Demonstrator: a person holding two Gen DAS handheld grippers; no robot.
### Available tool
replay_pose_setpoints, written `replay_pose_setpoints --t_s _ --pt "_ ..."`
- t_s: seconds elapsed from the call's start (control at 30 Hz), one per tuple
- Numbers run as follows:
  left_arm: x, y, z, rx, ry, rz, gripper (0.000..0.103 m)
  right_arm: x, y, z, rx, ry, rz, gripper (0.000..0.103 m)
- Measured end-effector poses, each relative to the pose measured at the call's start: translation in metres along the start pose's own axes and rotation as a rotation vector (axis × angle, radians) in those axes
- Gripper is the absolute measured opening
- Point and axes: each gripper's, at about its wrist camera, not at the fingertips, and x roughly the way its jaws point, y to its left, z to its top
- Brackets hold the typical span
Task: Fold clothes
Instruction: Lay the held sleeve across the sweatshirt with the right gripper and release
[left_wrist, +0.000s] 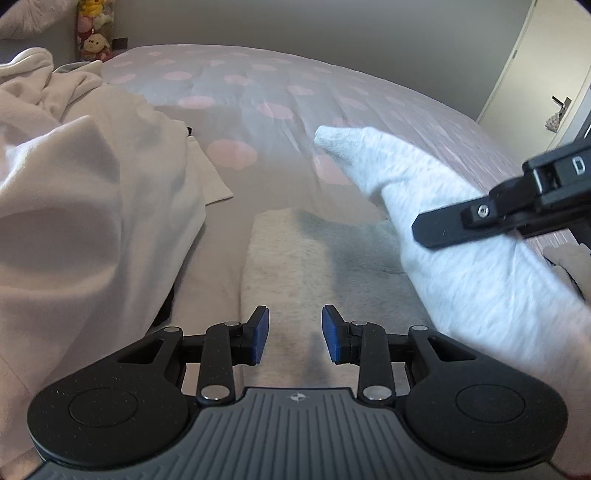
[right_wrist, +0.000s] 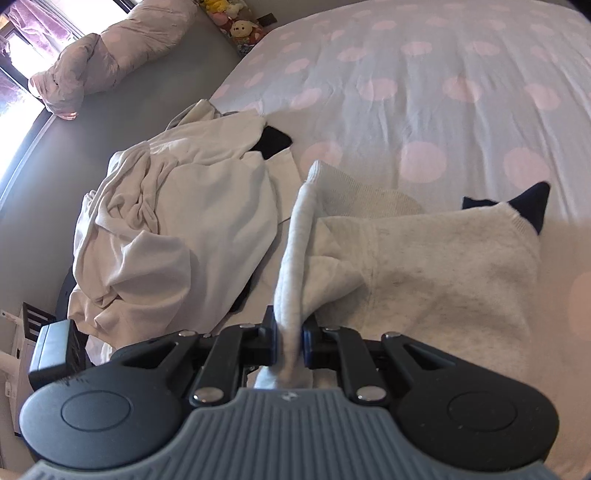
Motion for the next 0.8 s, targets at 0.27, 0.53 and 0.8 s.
replay_pose_setpoints --t_s 0.27,0.53,0.8 --pt "0.004 0.014 0.000 -0.035 0.007 0.050 0.029 0.048 0.003 -0.011 0.021 0.053 0.073 0.015" --pt "0.006 0.016 -0.002 -0.037 0.026 0.117 0.029 0.084 -0.014 -0.028 0.097 0.102 0.123 0.016" --pt "0.001 0.013 -0.004 -0.033 0.017 0.167 0.029 0.090 -0.029 -0.041 0.170 0.065 0.210 0.033"
